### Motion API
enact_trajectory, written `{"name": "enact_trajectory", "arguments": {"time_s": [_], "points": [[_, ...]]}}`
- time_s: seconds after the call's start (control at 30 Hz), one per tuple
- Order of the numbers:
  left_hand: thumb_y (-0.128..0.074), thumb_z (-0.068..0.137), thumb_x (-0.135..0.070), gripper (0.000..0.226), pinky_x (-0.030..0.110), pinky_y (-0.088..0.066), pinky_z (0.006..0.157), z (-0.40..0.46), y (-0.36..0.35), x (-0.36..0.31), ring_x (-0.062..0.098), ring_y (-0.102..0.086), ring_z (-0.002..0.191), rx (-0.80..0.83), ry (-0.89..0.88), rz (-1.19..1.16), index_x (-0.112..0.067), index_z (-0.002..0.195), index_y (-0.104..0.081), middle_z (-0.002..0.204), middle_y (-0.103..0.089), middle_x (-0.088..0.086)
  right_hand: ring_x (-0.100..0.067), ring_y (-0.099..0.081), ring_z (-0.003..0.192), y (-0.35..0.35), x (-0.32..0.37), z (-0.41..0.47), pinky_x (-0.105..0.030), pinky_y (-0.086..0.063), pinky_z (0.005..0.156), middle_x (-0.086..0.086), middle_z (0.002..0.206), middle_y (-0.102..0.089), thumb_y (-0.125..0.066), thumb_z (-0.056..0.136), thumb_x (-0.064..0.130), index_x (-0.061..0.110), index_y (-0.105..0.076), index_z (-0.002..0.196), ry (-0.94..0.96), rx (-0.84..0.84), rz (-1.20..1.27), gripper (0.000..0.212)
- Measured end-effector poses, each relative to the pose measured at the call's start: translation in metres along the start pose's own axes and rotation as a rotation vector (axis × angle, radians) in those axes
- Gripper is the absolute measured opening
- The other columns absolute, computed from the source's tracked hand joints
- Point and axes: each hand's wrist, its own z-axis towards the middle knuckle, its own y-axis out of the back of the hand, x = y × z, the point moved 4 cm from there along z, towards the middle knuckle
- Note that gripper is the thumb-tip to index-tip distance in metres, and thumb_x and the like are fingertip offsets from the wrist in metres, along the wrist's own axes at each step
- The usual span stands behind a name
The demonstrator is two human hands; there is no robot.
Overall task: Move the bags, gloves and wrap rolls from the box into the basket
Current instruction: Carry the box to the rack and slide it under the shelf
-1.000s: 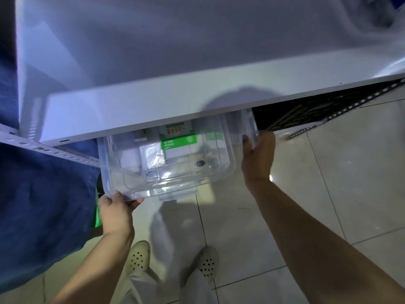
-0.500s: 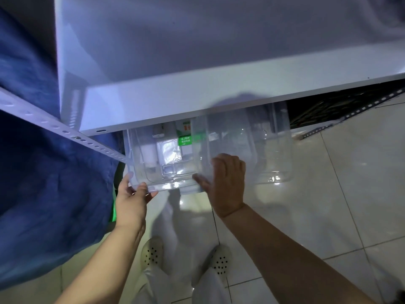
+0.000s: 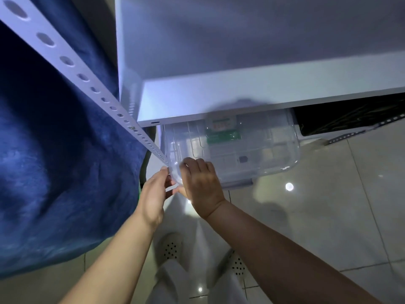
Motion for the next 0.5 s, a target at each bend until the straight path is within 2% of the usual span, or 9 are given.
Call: {"name": "enact_trajectory", "arguments": {"time_s": [0.13, 0.2, 0.3, 0.33, 0.43, 0.5], "points": [[-0.052, 0.091, -0.018, 0.018, 0.021, -0.054, 0.063, 0.001, -0.002, -0.003, 0.012, -0.065, 0.07, 0.017, 0.005, 0.004, -0.008, 0.086, -0.066, 0.077, -0.067, 0.007, -0.025, -0.064, 0.076, 0.0, -0.01, -0.008, -0.029, -0.049, 0.067, -0.009, 0.098, -0.068, -0.085, 0.05, 0.044, 0.008, -0.064, 0.103, 0.063, 0.049, 0.176, 0.068], [-0.059, 0.087, -0.01, 0.012, 0.028, -0.053, 0.072, 0.003, -0.004, -0.003, 0.016, -0.06, 0.076, -0.037, 0.008, 0.068, -0.005, 0.097, -0.063, 0.081, -0.06, 0.011, -0.026, -0.062, 0.086, 0.006, -0.039, -0.017, -0.035, -0.048, 0.073, -0.01, 0.106, -0.065, -0.081, 0.057, 0.043, 0.009, -0.06, 0.112, -0.057, 0.049, 0.159, 0.068], [-0.061, 0.084, -0.003, 0.028, 0.037, -0.051, 0.083, 0.004, -0.012, 0.0, 0.019, -0.058, 0.078, -0.083, 0.031, 0.107, -0.01, 0.111, -0.055, 0.086, -0.058, 0.011, -0.028, -0.041, 0.111, 0.017, -0.1, -0.045, -0.044, -0.037, 0.094, -0.019, 0.123, -0.054, -0.071, 0.074, 0.028, 0.007, -0.052, 0.123, -0.43, -0.085, 0.154, 0.057], [-0.06, 0.085, -0.003, 0.026, 0.038, -0.052, 0.084, 0.003, -0.016, 0.001, 0.018, -0.059, 0.076, -0.104, 0.046, 0.081, -0.009, 0.109, -0.053, 0.087, -0.058, 0.009, -0.029, -0.036, 0.116, 0.02, -0.119, -0.054, -0.045, -0.032, 0.098, -0.021, 0.128, -0.049, -0.07, 0.076, 0.023, 0.006, -0.049, 0.126, -0.58, -0.12, 0.154, 0.057], [-0.059, 0.088, -0.007, 0.007, 0.04, -0.053, 0.085, -0.001, -0.023, 0.01, 0.018, -0.061, 0.07, -0.153, 0.147, -0.067, -0.009, 0.085, -0.052, 0.083, -0.059, 0.011, -0.038, -0.037, 0.122, 0.024, -0.164, -0.074, -0.047, -0.027, 0.101, -0.023, 0.136, -0.041, -0.069, 0.079, 0.019, 0.002, -0.041, 0.132, -0.968, -0.188, 0.197, 0.062], [-0.057, 0.089, -0.009, 0.012, 0.037, -0.054, 0.084, -0.002, -0.028, 0.015, 0.018, -0.064, 0.067, -0.16, 0.198, -0.184, -0.007, 0.078, -0.052, 0.077, -0.06, 0.012, -0.041, -0.037, 0.125, 0.018, -0.179, -0.083, -0.049, -0.032, 0.104, -0.024, 0.139, -0.033, -0.068, 0.081, 0.023, -0.002, -0.031, 0.137, -1.184, -0.201, 0.4, 0.072]]}}
